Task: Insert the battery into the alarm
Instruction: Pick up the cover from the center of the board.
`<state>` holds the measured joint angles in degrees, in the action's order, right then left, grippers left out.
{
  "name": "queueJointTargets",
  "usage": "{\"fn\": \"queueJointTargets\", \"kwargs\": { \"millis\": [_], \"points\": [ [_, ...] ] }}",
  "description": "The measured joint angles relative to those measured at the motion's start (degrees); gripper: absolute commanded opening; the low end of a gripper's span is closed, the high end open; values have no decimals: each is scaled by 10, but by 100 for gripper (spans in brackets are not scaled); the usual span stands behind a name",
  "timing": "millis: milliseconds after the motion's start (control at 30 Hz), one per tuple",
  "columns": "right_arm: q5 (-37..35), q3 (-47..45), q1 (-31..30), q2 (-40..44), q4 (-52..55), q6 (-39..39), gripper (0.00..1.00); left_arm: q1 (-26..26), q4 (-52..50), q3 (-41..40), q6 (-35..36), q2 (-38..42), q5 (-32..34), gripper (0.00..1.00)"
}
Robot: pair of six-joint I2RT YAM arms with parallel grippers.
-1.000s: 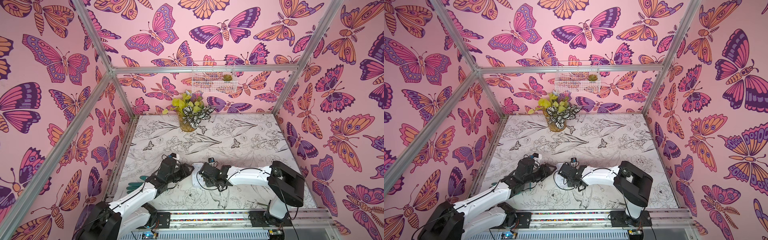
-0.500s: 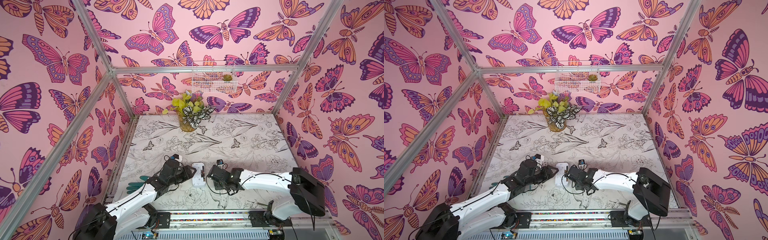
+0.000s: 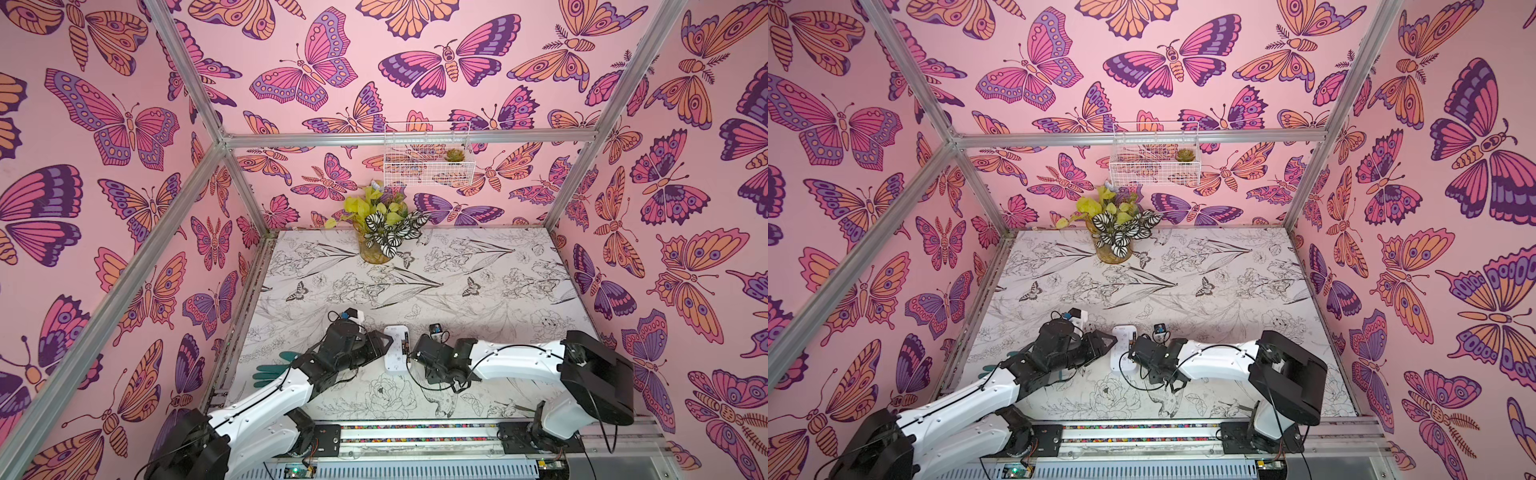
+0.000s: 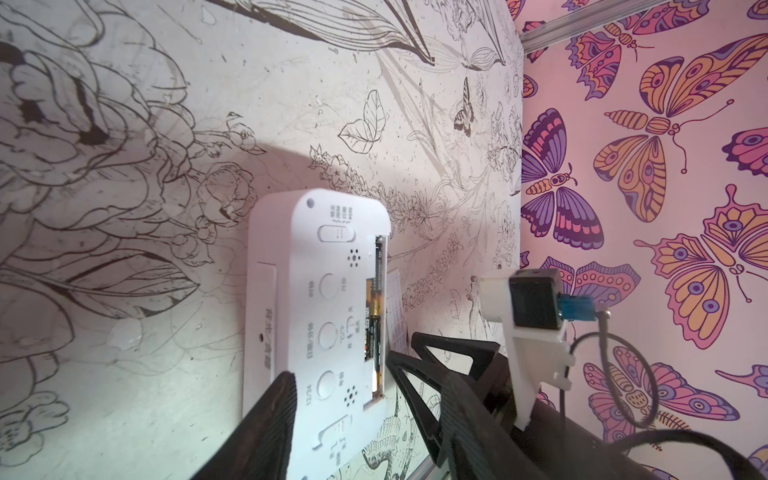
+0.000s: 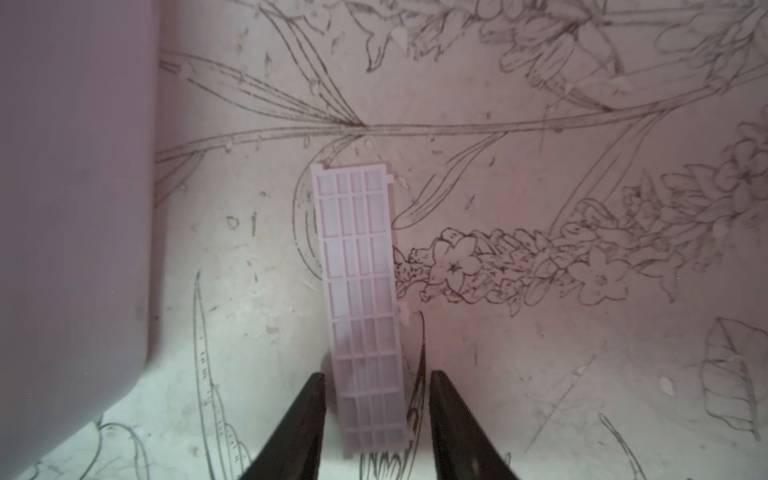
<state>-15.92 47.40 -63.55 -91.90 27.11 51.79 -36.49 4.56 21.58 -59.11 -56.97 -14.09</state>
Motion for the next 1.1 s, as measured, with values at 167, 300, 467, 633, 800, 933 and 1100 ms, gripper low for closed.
{"fn": "queueJointTargets", "kwargs": {
  "millis": [167,300,467,633,800,933,1100],
  "points": [
    [5,-4,0,-1,-16,0,30,-9,0,2,-3,0,1,59],
    [1,-19,0,10,-28,5,27,-24,-1,11,-4,-1,4,59],
    [1,-53,0,44,-35,10,27,-56,-1,38,-11,-16,17,59],
    [2,-91,0,88,-23,20,26,-112,3,79,-21,-64,39,59],
    [9,-126,-4,133,-20,24,27,-159,23,113,-36,-128,57,59],
    [13,-152,-4,168,-17,31,27,-187,39,139,-50,-191,68,60],
    [16,-165,-4,185,-22,37,27,-209,46,170,-70,-259,70,58]
  ]
}}
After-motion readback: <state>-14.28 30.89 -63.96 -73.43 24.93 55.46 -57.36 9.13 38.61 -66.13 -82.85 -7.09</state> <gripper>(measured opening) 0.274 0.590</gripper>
